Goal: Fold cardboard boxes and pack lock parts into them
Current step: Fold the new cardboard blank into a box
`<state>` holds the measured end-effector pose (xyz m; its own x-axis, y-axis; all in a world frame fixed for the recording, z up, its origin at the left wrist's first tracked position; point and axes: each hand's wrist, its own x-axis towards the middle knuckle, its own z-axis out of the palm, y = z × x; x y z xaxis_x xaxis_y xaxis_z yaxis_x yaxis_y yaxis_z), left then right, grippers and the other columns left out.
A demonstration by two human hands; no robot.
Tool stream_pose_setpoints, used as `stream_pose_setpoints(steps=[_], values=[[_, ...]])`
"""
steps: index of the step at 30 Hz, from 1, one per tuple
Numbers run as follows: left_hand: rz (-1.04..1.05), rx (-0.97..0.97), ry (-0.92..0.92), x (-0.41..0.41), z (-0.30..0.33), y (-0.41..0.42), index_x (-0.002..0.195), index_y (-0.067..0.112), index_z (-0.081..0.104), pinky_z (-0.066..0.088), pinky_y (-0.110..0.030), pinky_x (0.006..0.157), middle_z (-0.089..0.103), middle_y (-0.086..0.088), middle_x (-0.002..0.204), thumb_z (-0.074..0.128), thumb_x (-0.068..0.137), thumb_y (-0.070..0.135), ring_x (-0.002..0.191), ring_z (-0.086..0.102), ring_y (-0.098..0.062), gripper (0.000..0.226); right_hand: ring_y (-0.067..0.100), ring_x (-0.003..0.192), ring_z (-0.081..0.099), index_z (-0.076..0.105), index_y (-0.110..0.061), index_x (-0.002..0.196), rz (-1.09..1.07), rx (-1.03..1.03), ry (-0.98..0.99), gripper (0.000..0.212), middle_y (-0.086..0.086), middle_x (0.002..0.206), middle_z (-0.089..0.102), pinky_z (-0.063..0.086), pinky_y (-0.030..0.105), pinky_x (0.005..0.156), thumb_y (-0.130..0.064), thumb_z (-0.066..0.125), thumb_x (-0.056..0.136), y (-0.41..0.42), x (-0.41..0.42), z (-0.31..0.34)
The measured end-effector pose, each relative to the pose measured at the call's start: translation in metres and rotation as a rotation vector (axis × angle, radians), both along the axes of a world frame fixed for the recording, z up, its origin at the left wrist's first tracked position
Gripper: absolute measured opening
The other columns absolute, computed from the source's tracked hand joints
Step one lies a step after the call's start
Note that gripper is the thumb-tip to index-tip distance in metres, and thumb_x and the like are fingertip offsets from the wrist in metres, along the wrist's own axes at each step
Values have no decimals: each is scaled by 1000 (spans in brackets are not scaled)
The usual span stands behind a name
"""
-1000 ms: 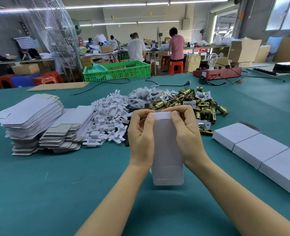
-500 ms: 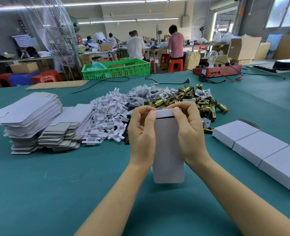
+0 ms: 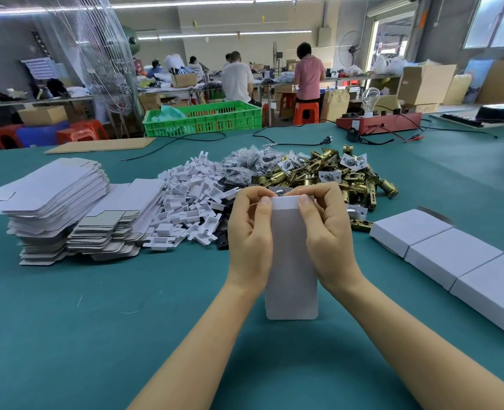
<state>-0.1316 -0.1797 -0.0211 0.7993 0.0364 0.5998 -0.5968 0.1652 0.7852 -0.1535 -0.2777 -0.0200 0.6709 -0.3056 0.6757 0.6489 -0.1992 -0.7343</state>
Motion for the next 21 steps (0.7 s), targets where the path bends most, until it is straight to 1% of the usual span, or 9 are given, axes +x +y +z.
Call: stream_pose_setpoints(steps=[3,9,12,15,17,19,20,21], values=[[-8,3,22,-1,0,-1,90,24,58,42,-11,65,59,23,78,46,94,15,68,49,4,15,2,80,58,53,-23,94,-12,-13,-4,14,-22,87,61,47,18,73,-11,45,94,-1,1,-1],[4,29,26,1,2,2,87,26,57,41,-13,66,58,21,78,47,91,16,69,49,0,14,2,80,58,53,-23,95,-21,-26,2,14,-23,87,62,47,17,71,-11,46,95,-1,2,-2],[3,57,17,0,2,3,89,24,59,41,-13,66,59,16,80,48,92,16,70,50,0,14,2,79,58,54,-21,95,-18,-19,20,14,-22,87,62,48,20,70,-9,47,95,-1,1,-3],[-17,29,62,-1,3,3,87,23,59,43,-18,68,59,18,78,48,90,19,71,51,-2,12,5,80,59,54,-21,95,-20,-15,23,12,-20,86,62,48,24,71,-12,47,94,0,0,-2],[-31,14,85,-1,4,4,87,21,59,44,-18,69,60,18,78,48,89,20,72,51,-3,12,10,79,58,54,-19,94,-18,2,25,9,-15,85,63,47,28,71,-14,46,93,1,-1,-1],[-65,-13,106,-2,2,4,89,15,59,44,-21,74,60,11,83,48,89,20,77,54,-6,12,19,77,57,54,-11,94,-11,19,31,9,-6,86,63,46,32,68,-16,47,93,2,-2,-1],[-74,-20,109,-2,2,4,90,12,59,44,-23,76,60,5,85,48,89,19,80,55,-8,13,20,75,56,54,-7,94,-13,20,30,11,-2,86,63,45,31,66,-16,47,93,2,-2,-1],[-75,-22,104,-3,1,5,91,10,58,45,-24,78,60,0,87,47,89,19,83,55,-10,14,17,73,56,55,-5,94,-18,15,27,14,-4,86,63,45,29,65,-17,47,93,2,-2,-1]])
